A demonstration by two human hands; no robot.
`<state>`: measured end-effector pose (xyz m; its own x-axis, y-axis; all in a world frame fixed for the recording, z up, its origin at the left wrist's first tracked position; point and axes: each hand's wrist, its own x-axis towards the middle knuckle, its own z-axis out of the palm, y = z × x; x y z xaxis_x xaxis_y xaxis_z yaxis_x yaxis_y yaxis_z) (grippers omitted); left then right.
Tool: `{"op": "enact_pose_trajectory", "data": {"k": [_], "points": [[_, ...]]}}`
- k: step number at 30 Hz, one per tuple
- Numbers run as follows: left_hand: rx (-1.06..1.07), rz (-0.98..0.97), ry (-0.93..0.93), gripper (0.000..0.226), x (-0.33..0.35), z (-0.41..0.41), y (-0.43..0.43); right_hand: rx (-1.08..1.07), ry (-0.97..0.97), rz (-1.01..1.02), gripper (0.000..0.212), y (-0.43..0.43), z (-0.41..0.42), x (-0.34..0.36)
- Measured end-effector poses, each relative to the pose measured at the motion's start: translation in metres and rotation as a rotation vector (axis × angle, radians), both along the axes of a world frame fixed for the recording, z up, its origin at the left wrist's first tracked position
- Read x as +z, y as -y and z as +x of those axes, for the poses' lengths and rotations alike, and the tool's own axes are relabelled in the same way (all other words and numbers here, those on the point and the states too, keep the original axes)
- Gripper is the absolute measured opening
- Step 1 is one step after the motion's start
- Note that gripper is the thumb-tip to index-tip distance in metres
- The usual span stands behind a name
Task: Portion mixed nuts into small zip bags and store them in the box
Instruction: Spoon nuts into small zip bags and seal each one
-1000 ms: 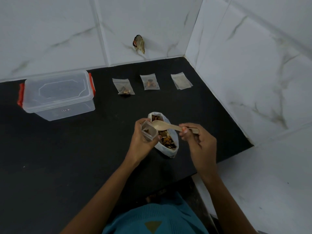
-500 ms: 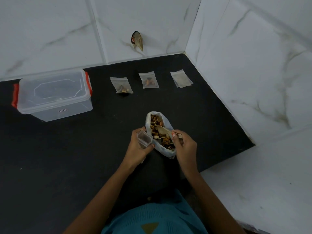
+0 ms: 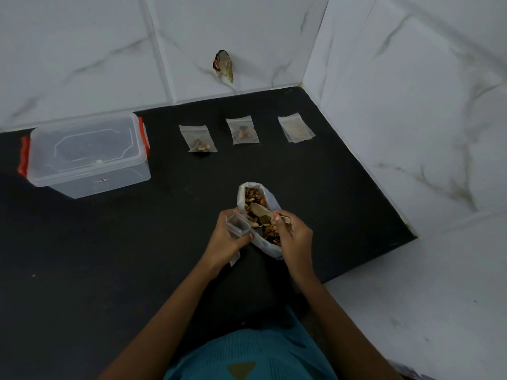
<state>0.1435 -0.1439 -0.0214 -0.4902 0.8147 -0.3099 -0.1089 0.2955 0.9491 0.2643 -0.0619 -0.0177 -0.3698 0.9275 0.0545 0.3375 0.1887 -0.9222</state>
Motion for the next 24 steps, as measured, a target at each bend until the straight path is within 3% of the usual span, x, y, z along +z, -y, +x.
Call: {"op": "enact_pose_trajectory", "data": {"k": [10,17,24], "points": [[-0.011,-0.006,0.015,0.051,0.000,-0.002,-0.001,-0.168,-0.106,-0.235,0.014,-0.008,0.000,0.000],[-0.022,-0.017,0.003,0.049,0.002,-0.003,-0.004,-0.064,-0.063,-0.151,0.011,-0.002,-0.011,0.003],[-0.021,-0.008,0.030,0.049,-0.002,-0.005,-0.002,-0.159,-0.172,-0.303,0.016,-0.012,-0.001,0.004]]}}
